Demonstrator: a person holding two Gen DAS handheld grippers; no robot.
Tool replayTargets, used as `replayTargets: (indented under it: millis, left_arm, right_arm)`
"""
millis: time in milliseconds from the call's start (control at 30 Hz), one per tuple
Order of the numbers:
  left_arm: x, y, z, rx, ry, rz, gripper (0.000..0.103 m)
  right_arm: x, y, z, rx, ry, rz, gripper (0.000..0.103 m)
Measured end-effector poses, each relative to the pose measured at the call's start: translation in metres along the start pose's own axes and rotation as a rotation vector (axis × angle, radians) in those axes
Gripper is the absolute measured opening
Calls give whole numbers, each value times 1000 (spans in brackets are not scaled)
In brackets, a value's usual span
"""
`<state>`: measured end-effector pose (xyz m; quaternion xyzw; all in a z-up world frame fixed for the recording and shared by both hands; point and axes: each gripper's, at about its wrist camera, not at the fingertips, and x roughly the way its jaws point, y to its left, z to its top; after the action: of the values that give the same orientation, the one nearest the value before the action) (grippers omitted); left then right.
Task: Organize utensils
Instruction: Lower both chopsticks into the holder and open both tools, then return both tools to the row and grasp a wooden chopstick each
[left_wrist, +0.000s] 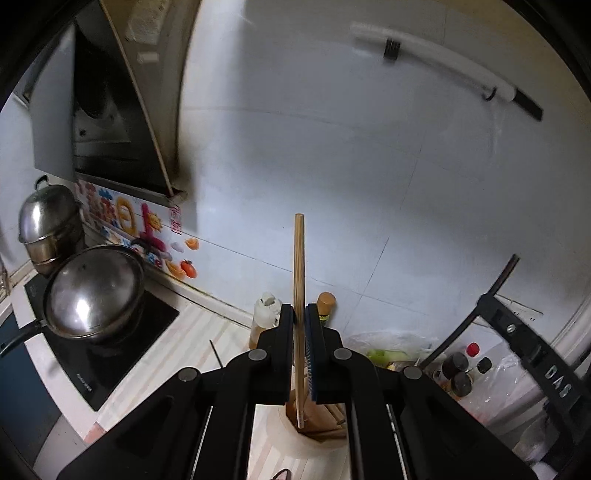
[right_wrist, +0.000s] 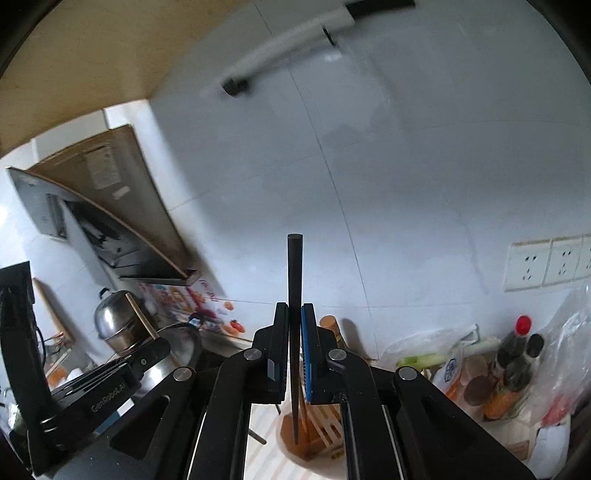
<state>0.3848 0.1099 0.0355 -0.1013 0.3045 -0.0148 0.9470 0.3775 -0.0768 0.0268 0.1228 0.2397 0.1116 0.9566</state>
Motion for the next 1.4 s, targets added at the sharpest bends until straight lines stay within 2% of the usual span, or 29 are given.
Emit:
replayTargets:
  millis: [167,367,533,667,700,733,767,800,867,967,1000,1067,1133,1167,1300,1333,1400]
  left_arm:
    - [44,1,-2,16,48,-1,4]
    - [86,5,-9,24,102,-6,4]
    - [102,8,-12,25,139,-30,4]
    - [94,8,-8,5,165,-37,10]
    - [91,9,-5,2,160,-39,19]
    - [84,7,-2,8,148,-25,46]
    - [77,7,2,12,132,-4,67]
    - [64,11,6,-7,105,21,91]
    - [46,16,11,-29,75,9,93]
    - [21,26,11,-45,49,49,96]
    - [10,29,6,-45,37,71,103]
    - [0,32,-5,-39,32,97,103]
    - [-10,32,-25,-21,30,153,103]
    - [-15,30,-42,-7,37,172,103]
    - [-13,23,-104,17,113,169,103]
    - [-6,19,-125,30,155,173,103]
    - [11,11,-158,55,244,151,103]
  right_arm:
    - [49,-7,-18,33,37,-47,6]
    - [85,-14,-37,57,60,-80,7]
    - [107,-17,-47,54,87,-88,7]
    - [120,-17,-51,46,175,-55,10]
    - [120,-18,-50,50,197,-39,24]
    - [118,-18,-48,58,206,-30,36]
    - [112,-21,-44,74,204,-20,56]
    - [105,-24,-41,86,196,-16,60]
    - [86,-31,-30,106,182,-26,61]
    - [52,-43,-18,109,144,-60,62]
    - [43,-48,-17,111,133,-67,63]
    - [18,-58,-17,90,122,-119,65]
    - [-2,-71,-24,85,127,-156,67]
    - [-13,-80,-32,82,138,-184,70]
    - [-44,-120,-75,97,185,-260,82]
    - [-47,-131,-93,104,217,-282,83]
    - [-39,-157,-135,121,335,-324,83]
